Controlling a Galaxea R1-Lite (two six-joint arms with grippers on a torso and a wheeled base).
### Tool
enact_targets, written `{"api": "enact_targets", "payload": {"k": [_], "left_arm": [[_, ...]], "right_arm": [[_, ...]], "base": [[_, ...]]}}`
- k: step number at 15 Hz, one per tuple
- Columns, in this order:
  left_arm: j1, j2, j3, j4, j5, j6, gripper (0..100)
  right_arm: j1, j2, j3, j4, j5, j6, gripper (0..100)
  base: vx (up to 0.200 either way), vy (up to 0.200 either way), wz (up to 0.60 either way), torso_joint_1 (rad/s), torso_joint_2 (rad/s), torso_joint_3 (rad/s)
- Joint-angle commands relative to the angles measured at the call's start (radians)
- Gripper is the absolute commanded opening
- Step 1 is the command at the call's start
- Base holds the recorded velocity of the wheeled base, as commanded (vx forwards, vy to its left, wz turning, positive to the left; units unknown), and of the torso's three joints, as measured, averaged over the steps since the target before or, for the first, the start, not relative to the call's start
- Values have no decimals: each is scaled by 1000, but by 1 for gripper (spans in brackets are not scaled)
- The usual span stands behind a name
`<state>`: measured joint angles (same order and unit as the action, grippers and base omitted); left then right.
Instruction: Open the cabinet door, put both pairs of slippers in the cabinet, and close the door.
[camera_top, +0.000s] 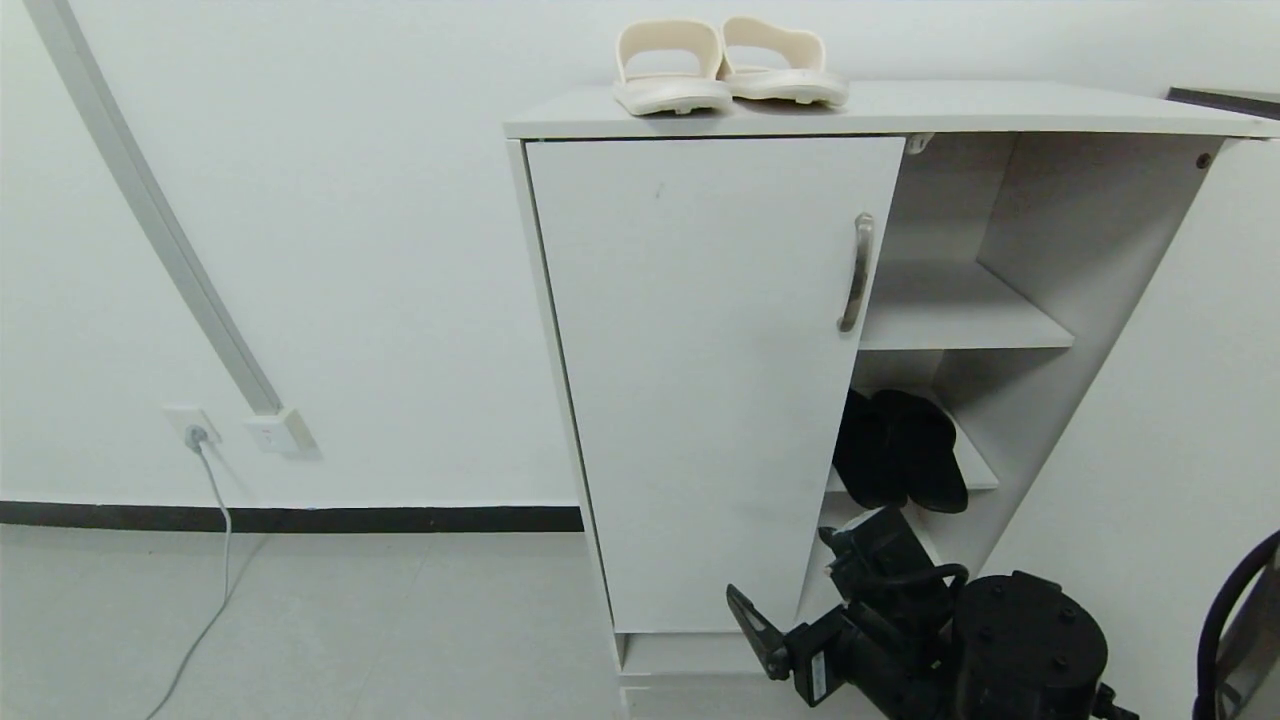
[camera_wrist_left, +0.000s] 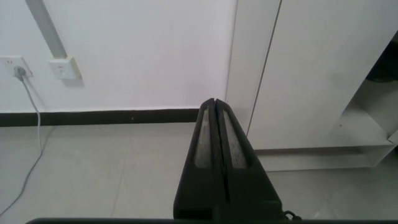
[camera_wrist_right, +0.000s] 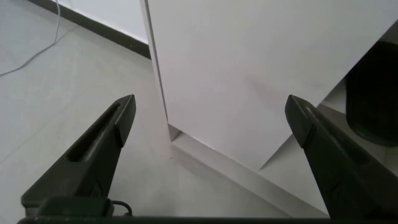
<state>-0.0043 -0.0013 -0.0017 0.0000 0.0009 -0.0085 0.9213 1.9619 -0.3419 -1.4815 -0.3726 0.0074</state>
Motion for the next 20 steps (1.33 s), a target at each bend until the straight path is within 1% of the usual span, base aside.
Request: {"api": "enact_targets", "payload": {"k": [1, 3, 6, 11, 20], "left_arm": [[0, 1, 0, 0, 1, 1, 0], [0, 1, 0, 0, 1, 1, 0], [0, 1, 0, 0, 1, -1, 0], [0, 1, 0, 0, 1, -1, 0], [0, 1, 0, 0, 1, 1, 0]], "right_arm": [[1, 6, 0, 0, 0, 0, 100], [1, 12, 0, -14, 0, -1, 100], [1, 15, 0, -17, 0, -1, 100], [1, 17, 0, -17, -2, -1, 100], [1, 22, -2, -19, -2, -1, 100]], "base": [[0, 0, 0, 0, 0, 0], [0, 0, 0, 4, -28, -13], [0, 0, 0, 7, -172, -302], [0, 0, 0, 55, -491, -362], [0, 0, 0, 143, -473, -332]]}}
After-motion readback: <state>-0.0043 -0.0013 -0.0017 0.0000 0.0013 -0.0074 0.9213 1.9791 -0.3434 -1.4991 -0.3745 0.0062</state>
